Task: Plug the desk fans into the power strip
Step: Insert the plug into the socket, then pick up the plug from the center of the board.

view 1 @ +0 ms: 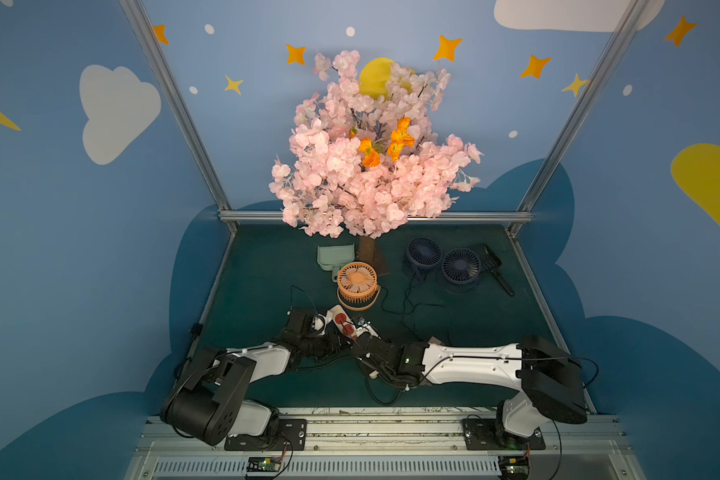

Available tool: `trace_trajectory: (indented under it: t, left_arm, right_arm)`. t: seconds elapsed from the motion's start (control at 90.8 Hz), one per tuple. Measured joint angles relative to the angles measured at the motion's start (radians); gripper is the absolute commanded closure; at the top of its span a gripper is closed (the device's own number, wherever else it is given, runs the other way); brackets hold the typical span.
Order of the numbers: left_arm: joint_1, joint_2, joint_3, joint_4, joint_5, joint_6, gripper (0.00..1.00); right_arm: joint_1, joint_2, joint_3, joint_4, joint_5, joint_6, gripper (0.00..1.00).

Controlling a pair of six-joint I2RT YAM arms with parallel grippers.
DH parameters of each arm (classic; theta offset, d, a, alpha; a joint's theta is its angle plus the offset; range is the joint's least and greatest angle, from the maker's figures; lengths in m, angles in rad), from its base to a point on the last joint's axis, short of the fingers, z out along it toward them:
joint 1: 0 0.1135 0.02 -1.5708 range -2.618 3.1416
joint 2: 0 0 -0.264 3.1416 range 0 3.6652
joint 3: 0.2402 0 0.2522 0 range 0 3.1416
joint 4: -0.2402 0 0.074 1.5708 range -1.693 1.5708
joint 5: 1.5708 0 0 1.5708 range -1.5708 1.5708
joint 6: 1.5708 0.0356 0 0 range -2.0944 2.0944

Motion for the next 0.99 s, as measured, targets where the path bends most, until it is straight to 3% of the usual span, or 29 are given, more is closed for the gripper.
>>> trace_trajectory:
  t: [0.055,0.22,0.275,0.319,0.562,0.694,0.848,0.991]
  left_arm:
    - [0.000,-0.031,0.008,-0.029,-0.013,0.011,0.55]
    - [0.000,-0.134,0.061,-0.150,-0.061,0.071,0.50]
    - [0.000,-0.169,0.079,-0.191,-0.078,0.096,0.46]
    - [0.000,-0.193,0.090,-0.218,-0.089,0.109,0.43]
    - [0.000,-0.396,0.086,-0.317,-0.158,0.197,0.27]
    - [-0.004,-0.500,0.086,-0.328,-0.171,0.278,0.24]
    - [-0.024,-0.549,0.087,-0.337,-0.163,0.370,0.23]
    - [-0.061,-0.550,0.088,-0.349,-0.159,0.424,0.23]
  right_arm:
    - [-0.007,0.001,0.029,-0.058,-0.034,-0.026,0.55]
    - [-0.032,-0.004,0.080,-0.280,-0.148,-0.081,0.35]
    - [-0.042,-0.034,0.106,-0.321,-0.161,-0.088,0.16]
    - [-0.050,-0.075,0.127,-0.343,-0.167,-0.100,0.09]
    - [-0.121,-0.454,0.119,-0.343,-0.125,-0.092,0.05]
    - [-0.285,-0.612,-0.034,-0.351,-0.094,-0.084,0.05]
    - [-0.573,-0.614,-0.155,-0.395,-0.181,-0.083,0.05]
    - [-0.713,-0.505,-0.184,-0.409,-0.324,-0.103,0.06]
